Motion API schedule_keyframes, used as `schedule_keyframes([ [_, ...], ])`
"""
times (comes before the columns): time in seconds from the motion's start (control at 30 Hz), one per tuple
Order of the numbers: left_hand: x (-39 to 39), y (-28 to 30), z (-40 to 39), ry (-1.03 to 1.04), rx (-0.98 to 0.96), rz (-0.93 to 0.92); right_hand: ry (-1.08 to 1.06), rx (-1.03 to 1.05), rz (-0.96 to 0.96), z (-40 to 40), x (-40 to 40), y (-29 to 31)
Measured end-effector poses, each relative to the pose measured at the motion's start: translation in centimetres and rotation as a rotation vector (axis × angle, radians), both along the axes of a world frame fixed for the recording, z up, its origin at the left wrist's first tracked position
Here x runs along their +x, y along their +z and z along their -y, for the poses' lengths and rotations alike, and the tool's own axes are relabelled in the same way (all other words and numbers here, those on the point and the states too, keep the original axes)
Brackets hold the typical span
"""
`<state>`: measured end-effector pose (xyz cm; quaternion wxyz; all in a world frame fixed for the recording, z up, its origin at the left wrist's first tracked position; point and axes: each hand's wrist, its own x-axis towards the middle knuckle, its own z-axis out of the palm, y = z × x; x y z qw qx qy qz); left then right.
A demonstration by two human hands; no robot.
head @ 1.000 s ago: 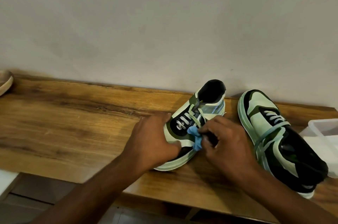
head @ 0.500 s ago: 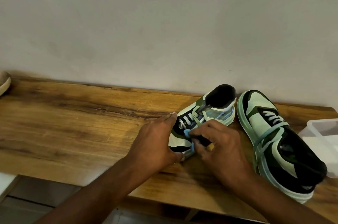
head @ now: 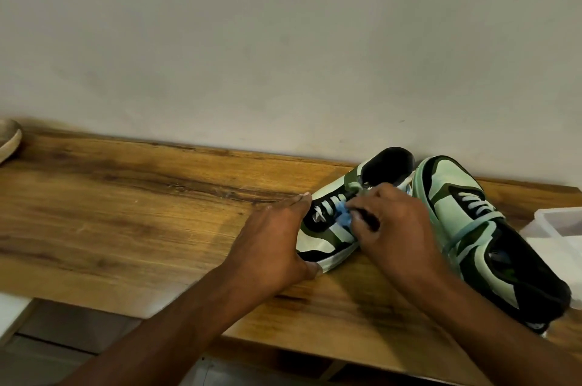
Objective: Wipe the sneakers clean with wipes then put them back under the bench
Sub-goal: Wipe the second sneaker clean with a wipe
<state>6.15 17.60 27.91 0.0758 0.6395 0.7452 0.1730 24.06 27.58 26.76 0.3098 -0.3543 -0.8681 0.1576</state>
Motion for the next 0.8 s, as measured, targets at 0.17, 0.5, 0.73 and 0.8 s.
schedule_keyframes([
  [0.17, 0.1, -0.1, 0.1, 0.013, 0.002, 0.004, -0.010, 0.005, 0.042, 1.2, -0.7, -0.1],
  [0.5, 0.1, 0.0, 0.1, 0.010, -0.018, -0.001, -0.107, 0.026, -0.007, -1.6, 0.3, 0.5],
  [0.73, 0.1, 0.0, 0.0, 0.007, -0.010, -0.007, 0.075, -0.010, 0.067, 0.7, -0.8, -0.4],
  [0.8, 0.1, -0.1, 0.1, 0.002, -0.016, -0.011, -0.048, 0.002, 0.034, -1.2, -0.1, 0.3],
])
